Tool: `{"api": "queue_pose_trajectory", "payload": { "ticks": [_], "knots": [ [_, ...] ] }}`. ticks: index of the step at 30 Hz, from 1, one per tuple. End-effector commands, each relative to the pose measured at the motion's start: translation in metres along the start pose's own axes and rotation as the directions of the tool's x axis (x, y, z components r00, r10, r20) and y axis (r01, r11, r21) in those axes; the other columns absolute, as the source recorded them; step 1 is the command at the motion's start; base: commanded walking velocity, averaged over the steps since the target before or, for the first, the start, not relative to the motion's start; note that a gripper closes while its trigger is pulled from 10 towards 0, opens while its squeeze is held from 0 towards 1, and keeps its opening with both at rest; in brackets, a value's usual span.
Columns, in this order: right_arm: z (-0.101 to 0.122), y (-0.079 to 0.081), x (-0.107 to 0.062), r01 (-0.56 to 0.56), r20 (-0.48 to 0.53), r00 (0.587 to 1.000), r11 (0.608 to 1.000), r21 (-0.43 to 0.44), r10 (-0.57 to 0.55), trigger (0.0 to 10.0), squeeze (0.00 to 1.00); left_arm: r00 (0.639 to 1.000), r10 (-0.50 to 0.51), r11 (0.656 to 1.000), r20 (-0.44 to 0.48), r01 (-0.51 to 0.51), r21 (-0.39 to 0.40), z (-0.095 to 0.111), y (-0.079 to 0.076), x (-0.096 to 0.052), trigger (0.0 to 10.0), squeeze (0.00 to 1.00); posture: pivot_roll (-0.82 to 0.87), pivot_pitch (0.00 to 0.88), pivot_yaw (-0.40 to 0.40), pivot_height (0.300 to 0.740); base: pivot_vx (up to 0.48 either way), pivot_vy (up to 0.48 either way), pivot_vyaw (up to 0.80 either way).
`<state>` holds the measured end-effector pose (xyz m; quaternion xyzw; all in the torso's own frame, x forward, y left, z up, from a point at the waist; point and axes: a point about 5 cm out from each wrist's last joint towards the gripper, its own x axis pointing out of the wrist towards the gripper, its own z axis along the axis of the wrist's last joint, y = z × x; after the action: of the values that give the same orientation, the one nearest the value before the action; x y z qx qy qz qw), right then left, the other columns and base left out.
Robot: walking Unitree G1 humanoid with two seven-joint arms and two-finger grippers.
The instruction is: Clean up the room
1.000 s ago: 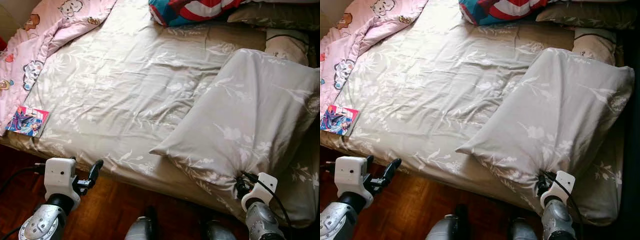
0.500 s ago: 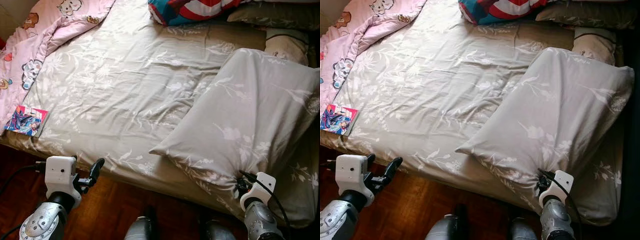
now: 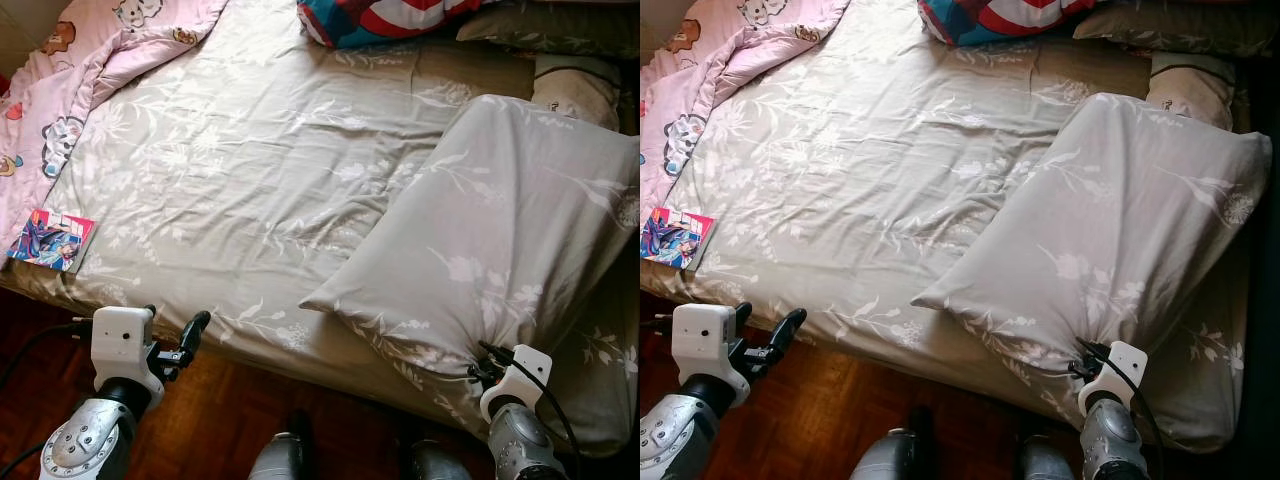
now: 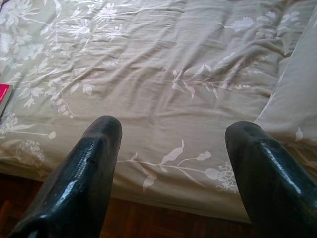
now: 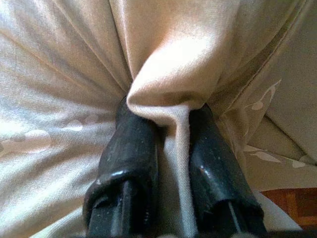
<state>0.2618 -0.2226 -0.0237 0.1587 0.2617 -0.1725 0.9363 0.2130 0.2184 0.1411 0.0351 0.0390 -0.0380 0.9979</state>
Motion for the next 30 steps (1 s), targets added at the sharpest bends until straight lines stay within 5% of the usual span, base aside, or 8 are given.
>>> {"api": "queue_pose_trajectory", "payload": {
  "ticks": [1,16,30],
  "knots": [
    [-0.044,0.006,-0.012,-0.014,-0.169,0.986,1.000,-0.010,0.012,0.0,0.00,0.998,0.038,0.999,-0.053,-0.038,0.010,-0.009,0.009,-0.005,10.0,0.00,0.20,0.491,0.256,0.740,0.000,0.000,0.00],
    [-0.039,0.007,-0.011,-0.031,-0.128,0.991,0.999,-0.027,0.027,0.0,0.00,0.998,0.046,0.999,-0.045,-0.046,-0.016,-0.017,0.002,0.003,10.0,0.00,0.17,0.462,0.214,0.740,0.000,0.000,0.00],
    [-0.037,0.004,-0.011,-0.024,-0.101,0.995,0.998,-0.066,0.017,0.0,0.00,0.995,0.076,0.995,-0.066,-0.080,-0.054,-0.046,-0.001,0.026,10.0,0.00,0.05,0.293,0.109,0.740,0.000,0.000,0.00]
  ]
}}
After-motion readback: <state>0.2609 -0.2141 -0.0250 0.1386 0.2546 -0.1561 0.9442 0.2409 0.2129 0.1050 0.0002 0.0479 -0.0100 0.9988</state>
